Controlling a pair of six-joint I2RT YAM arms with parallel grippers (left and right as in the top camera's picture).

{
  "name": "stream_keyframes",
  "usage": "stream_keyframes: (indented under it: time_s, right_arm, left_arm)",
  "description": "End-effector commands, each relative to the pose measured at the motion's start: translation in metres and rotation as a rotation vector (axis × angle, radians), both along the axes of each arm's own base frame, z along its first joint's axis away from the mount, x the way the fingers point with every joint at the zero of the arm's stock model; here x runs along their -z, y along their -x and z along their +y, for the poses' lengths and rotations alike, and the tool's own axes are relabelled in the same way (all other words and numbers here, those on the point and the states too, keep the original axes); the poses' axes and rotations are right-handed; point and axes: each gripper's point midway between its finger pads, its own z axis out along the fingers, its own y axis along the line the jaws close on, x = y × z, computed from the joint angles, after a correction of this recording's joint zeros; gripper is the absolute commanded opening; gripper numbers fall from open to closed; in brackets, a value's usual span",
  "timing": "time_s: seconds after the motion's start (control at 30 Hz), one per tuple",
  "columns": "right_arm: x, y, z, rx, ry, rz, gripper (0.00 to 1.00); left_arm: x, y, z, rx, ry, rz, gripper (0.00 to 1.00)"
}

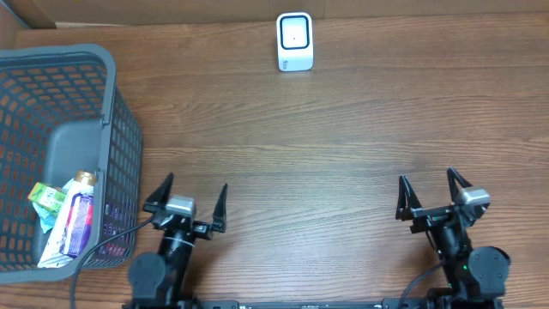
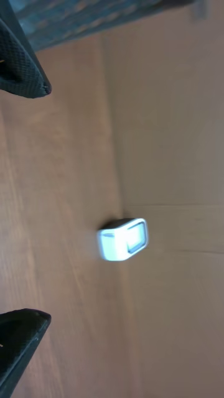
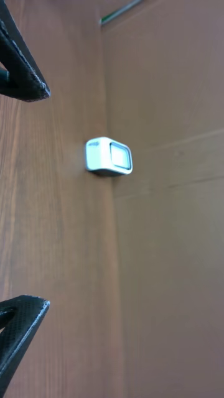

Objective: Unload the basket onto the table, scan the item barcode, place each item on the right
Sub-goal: 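Move the left gripper over the grey basket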

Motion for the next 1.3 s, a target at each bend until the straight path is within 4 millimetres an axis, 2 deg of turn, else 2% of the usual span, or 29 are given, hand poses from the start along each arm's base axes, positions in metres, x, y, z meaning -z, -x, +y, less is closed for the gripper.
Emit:
stream_keyframes:
  time_s: [0.0, 0.07, 0.2, 0.4, 0.57, 0.73, 0.87, 0.97, 1.17, 1.27]
  right_arm:
    - [-0.061, 0.016, 0.008, -0.046, 0.000, -0.101, 1.00]
    - [-0.076, 0.020, 0.008, -0.047, 0.001, -0.101, 1.00]
    - [-0.105, 0.028, 0.007, -0.048, 0.001, -0.090, 1.00]
    - [-0.140, 0.035, 0.007, -0.048, 0.002, -0.013, 1.00]
    - [-0.157, 0.032, 0.007, -0.048, 0.003, 0.065, 1.00]
    - [-0.156, 0.022, 0.008, -0.048, 0.007, 0.202, 1.00]
    - [-0.149, 0.013, 0.008, -0.048, 0.008, 0.322, 1.00]
    - [-0.147, 0.009, 0.008, -0.048, 0.008, 0.388, 1.00]
    - [-0.137, -0.001, 0.009, -0.050, 0.004, 0.458, 1.00]
    - [-0.134, -0.005, 0.016, -0.094, -0.006, 0.476, 1.00]
  left_arm:
    - [-0.077, 0.015, -0.001, 0.009, 0.015, -0.118, 1.00]
    - [-0.099, 0.019, -0.001, 0.009, 0.033, -0.111, 1.00]
    - [-0.130, 0.023, -0.002, 0.012, 0.037, -0.057, 1.00]
    - [-0.176, 0.020, -0.001, 0.009, 0.034, 0.051, 1.00]
    - [-0.198, 0.011, -0.001, 0.005, 0.027, 0.177, 1.00]
    - [-0.216, 0.002, 0.007, -0.042, 0.005, 0.307, 1.00]
    - [-0.221, -0.001, 0.022, -0.118, -0.054, 0.418, 1.00]
    - [-0.225, -0.003, 0.021, -0.112, -0.066, 0.475, 1.00]
    - [-0.215, -0.008, 0.014, -0.071, -0.059, 0.563, 1.00]
    - [-0.210, -0.014, 0.008, -0.032, -0.047, 0.587, 1.00]
